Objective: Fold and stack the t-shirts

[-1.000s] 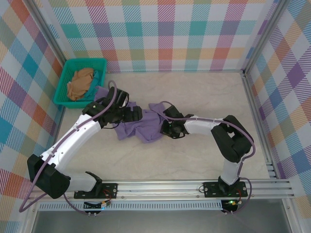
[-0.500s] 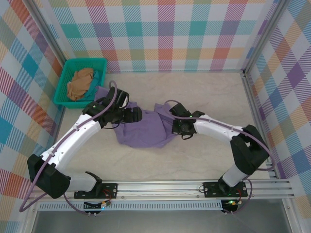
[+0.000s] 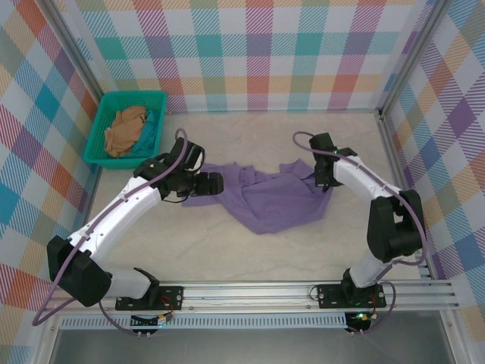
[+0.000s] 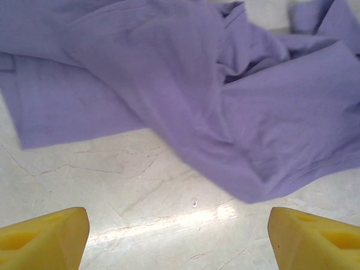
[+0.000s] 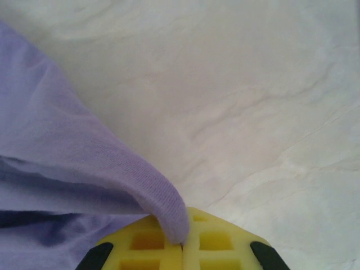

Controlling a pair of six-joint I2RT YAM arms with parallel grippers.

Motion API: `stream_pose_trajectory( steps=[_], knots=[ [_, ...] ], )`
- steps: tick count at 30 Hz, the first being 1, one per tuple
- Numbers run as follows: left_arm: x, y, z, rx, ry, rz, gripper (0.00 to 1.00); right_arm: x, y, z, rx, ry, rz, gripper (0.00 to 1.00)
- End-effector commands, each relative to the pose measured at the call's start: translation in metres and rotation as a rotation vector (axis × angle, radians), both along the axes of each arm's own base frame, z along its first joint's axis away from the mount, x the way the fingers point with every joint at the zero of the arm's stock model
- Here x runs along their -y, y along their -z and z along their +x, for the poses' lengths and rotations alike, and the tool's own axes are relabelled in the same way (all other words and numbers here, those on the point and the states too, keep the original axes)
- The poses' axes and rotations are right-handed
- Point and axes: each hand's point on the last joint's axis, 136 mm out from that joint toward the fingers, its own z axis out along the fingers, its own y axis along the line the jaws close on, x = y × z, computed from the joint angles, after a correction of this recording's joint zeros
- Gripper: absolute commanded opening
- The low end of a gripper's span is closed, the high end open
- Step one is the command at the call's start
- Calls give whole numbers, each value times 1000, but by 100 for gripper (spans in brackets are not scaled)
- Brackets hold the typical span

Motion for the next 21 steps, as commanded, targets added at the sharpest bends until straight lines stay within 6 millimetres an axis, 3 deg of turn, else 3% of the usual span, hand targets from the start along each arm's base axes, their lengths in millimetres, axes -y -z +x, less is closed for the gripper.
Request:
stream_pose_trajectory(
  steps=[1,4,9,13,21],
  knots=[
    [0,10,-7,-42,11,21,83,12,-7,30,-1,-37,-72,0],
    [-2,15,-4,-49,0,44,83,12,-6,51,-12,-32,-78,0],
    [-8,31,3,-76,-48,101,81,5,-9,57,-26,-6,-28,36],
    [-7,46,20,-90,-81,135,77,-9,-10,35,-31,22,107,47],
    [-9,78,90,-69,-120,192,72,-49,8,-33,-74,27,406,45]
  ],
)
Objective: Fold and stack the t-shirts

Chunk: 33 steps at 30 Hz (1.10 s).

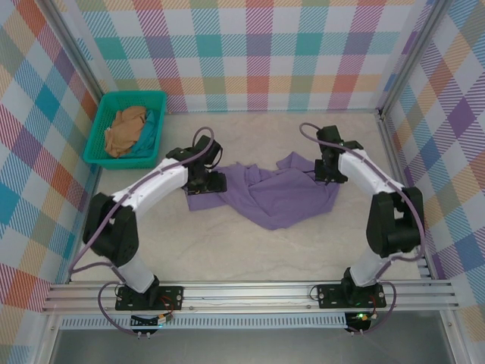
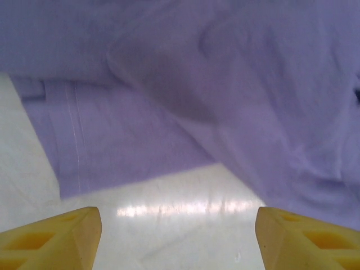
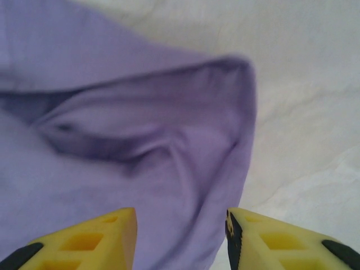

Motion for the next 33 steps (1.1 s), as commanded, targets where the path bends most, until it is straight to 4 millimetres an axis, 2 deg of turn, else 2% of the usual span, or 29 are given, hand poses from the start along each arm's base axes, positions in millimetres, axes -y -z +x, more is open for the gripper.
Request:
stream_pose_trajectory(
  steps=[1,7,11,14,15,21,22,27,30,33],
  knots=[
    [-6,-4,41,82,-15,27,71,-24,7,-32,-35,11,162,45],
    [-13,21,71,68,-18,47,72,-25,5,-66,-27,21,215,45],
    [-3,37,76,41,15,8,72,-23,2,-76,-16,28,226,44],
    [7,37,77,52,38,-49,64,-24,1,-80,-13,32,238,43],
    [9,35,77,66,44,-65,60,-24,1,-80,-13,32,241,42],
    [7,11,76,160,44,-95,5,-27,4,-81,-13,39,263,40],
    [7,6,74,169,44,-97,0,-27,4,-82,-14,40,264,39],
    [11,-19,55,186,47,-141,0,-25,0,-85,-1,39,264,39],
    [24,-40,33,189,74,-163,0,-25,-4,-87,6,36,265,39],
    [46,-55,0,166,115,-192,0,-27,-9,-86,14,23,273,39]
  ],
)
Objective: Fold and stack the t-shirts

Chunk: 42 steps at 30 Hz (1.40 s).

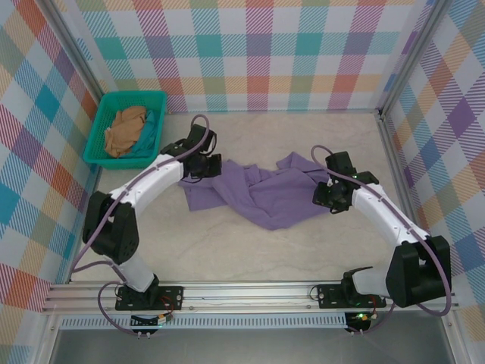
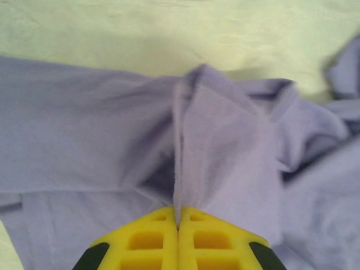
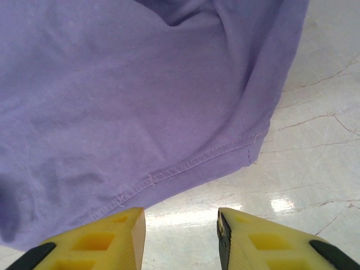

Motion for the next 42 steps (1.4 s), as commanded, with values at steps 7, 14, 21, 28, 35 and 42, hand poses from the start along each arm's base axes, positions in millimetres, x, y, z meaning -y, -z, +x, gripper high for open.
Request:
stream_pose_trajectory(
  steps=[7,14,21,28,35,42],
  knots=[
    [73,-22,-130,-93,142,-64,0,-5,-20,-2,15,-38,23,40],
    [138,-19,-216,-96,250,-128,0,-1,-34,-7,41,-16,23,41],
    [203,17,-263,-138,368,-101,0,-3,-32,-19,47,-10,54,43],
    [233,13,-271,-133,448,-94,57,2,-25,-30,40,-1,44,45],
    [187,-29,-235,1,368,30,72,2,-16,-30,19,-3,39,45],
    [86,-57,-151,33,119,61,57,-19,-8,-20,-12,-36,136,43]
  ],
)
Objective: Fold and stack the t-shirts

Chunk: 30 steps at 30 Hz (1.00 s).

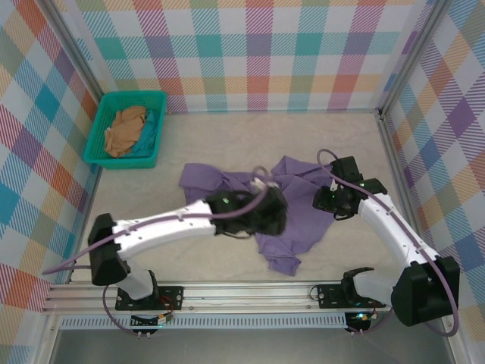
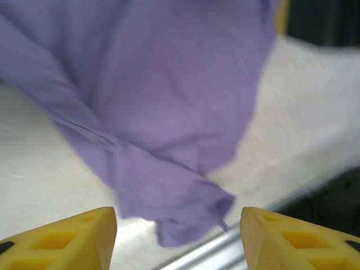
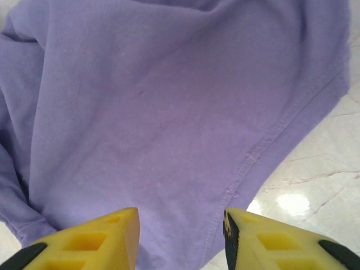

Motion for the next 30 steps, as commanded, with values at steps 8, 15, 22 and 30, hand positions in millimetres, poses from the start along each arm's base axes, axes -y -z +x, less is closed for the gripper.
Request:
stream_pose_trajectory(
  steps=[8,15,22,30],
  knots=[
    [-154,4,140,-51,-333,34,48,-30,22,14,-80,-25,135,39],
    [-194,71,211,-231,-467,22,41,-34,31,22,-119,-30,138,38],
    [-228,128,259,-314,-597,50,37,-35,37,26,-138,-35,134,37],
    [-245,152,294,-301,-640,80,35,-38,44,26,-163,-50,138,37]
  ],
)
